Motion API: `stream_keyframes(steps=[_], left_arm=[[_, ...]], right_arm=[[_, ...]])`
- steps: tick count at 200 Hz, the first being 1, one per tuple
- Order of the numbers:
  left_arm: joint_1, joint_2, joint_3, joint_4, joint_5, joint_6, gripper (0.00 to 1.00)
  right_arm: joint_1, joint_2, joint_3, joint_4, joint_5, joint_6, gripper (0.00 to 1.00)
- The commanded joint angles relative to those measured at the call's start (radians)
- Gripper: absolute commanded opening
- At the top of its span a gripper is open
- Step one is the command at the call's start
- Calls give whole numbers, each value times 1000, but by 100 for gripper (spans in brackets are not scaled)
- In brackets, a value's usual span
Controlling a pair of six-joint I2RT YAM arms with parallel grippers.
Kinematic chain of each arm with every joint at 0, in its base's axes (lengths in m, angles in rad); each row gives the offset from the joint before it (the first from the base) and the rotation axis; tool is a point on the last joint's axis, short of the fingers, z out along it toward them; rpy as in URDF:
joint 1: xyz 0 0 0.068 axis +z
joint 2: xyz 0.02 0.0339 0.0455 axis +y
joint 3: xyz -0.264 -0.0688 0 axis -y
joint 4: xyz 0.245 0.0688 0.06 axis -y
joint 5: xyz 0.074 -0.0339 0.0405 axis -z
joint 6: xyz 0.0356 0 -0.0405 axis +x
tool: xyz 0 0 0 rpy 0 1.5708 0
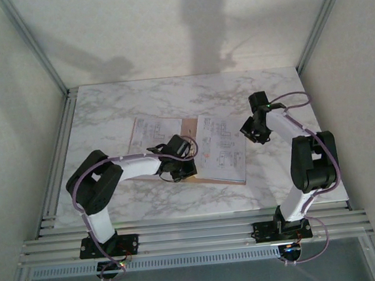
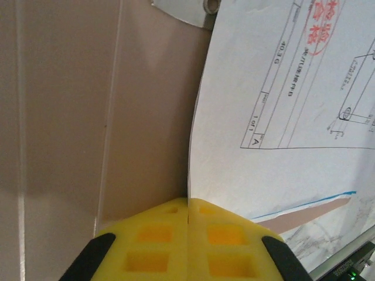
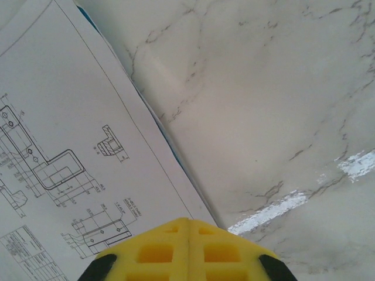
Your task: Put the files into the folder
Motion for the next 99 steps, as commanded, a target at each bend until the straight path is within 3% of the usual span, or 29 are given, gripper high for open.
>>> stream_keyframes(steps=[1,99], left_arm=[[-21,-34,12,-30,-39,4,0],[-23,-99,-65,12,-87,-71,0]], right_arm=[[8,-21,8,-33,23,-15,1],[18,-42,-4,-38,24,-24,0]])
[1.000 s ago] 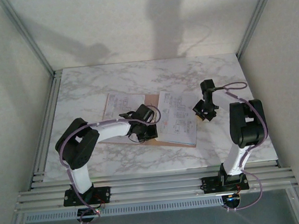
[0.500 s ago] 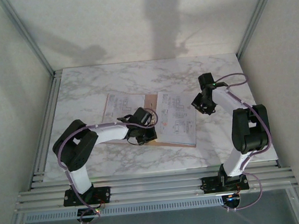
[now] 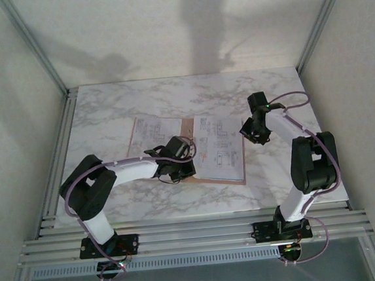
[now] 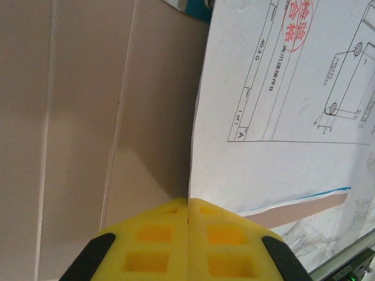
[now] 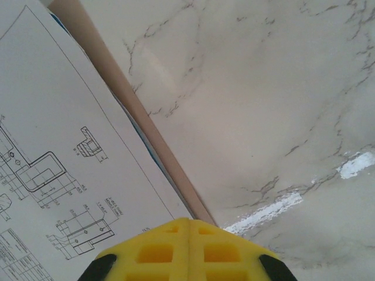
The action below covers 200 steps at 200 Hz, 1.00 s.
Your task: Put the files into the folder
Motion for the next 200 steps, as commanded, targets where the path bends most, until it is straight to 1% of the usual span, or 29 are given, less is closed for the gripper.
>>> stream_keyframes(steps=[1,85,200], left_arm=[[-6,-33,-23,10,-30,-28,0],[-6,-6,-21,29,-20,-36,0],[-11,-9,-22,23,-22,-37,0]], right_arm=[[10,-34,-4,-27,16,-11,0],[17,-43,-22,-20,7,-7,1],[24,-57,-25,-21,2,0,1]])
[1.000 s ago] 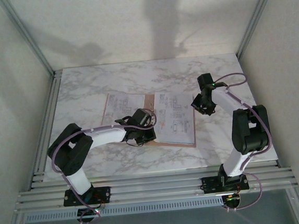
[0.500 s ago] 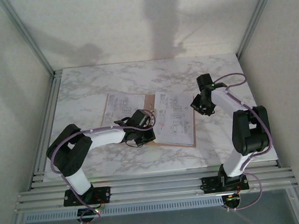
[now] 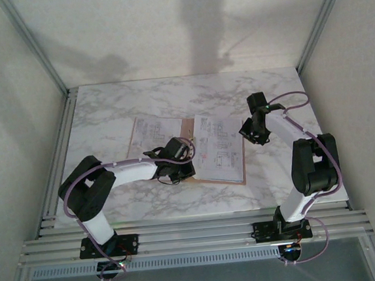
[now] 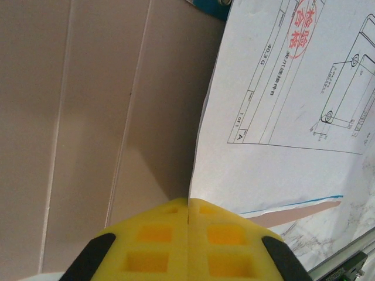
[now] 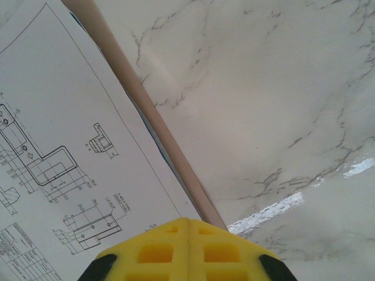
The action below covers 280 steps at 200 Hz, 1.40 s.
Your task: Put the files into the folder
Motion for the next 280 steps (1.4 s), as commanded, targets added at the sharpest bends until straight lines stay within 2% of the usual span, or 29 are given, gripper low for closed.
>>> stream_keyframes(steps=[1,158,220,280], left_arm=[[-7,-2,0,0,-21,-8,0],[-15,-24,-14,-22,-31,-9,0],[-16,-31,-25,-22,-34,-12,0],[-15,-23,-13,-27,-39,-9,0]], right_arm=[[12,-37,-14,-20,2,1,1],[22,-48,-12,-18,-9,0,1],[47,-144,-54,25,-92,8,2],[60,-194,-92,18,-115,10,3]])
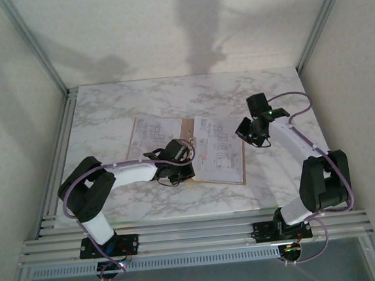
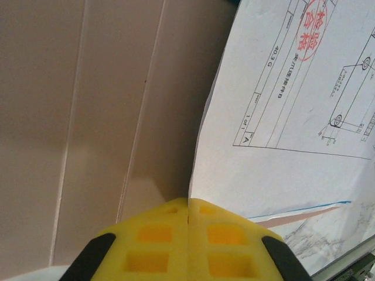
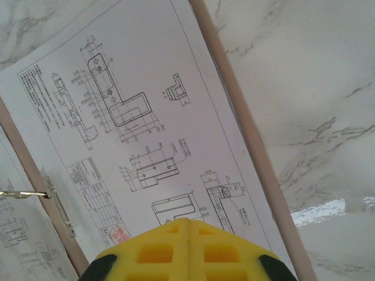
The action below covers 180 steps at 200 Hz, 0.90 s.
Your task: Put the files into the folder
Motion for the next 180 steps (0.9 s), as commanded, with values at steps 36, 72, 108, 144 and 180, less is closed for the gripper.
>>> stream_keyframes(steps=[36,72,108,144,180], left_arm=[[-10,-35,21,-66,-53,-1,20],[-11,-65,64,-134,-88,8,40],[-6,-96,139,-214,-120,18,54],[55,-129,146,-268,-148,25,47],[184,-186,48,-264,-131,43,25]], right_arm=[[6,-27,-19,-11,-16,2,3],[21,-18,-6,0,-27,-6,4],[57,9,12,53,-72,-20,11],[137,140,135,105,-153,-71,13],[188,360,358,103,-201,-111,10]])
